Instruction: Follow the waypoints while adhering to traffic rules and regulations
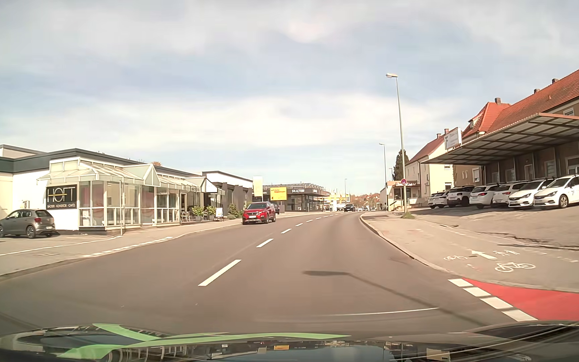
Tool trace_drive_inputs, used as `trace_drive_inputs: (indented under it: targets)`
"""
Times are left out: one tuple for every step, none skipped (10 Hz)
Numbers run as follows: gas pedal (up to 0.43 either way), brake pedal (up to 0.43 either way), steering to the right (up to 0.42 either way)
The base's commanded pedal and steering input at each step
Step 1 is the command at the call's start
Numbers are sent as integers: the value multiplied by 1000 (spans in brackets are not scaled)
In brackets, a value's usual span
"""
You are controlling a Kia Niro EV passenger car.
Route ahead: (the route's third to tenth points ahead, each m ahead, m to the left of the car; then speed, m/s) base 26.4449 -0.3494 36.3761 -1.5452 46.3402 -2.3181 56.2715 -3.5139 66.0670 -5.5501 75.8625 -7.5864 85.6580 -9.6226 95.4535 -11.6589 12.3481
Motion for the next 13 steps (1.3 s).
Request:
trace_drive_inputs:
  targets:
    - [98, 0, 14]
    - [98, 0, 14]
    - [110, 0, 14]
    - [110, 0, 14]
    - [110, 0, 14]
    - [110, 0, 14]
    - [110, 0, 14]
    - [110, 0, 14]
    - [110, 0, 14]
    - [110, 0, 14]
    - [98, 0, 14]
    - [98, 0, 14]
    - [98, 0, 14]
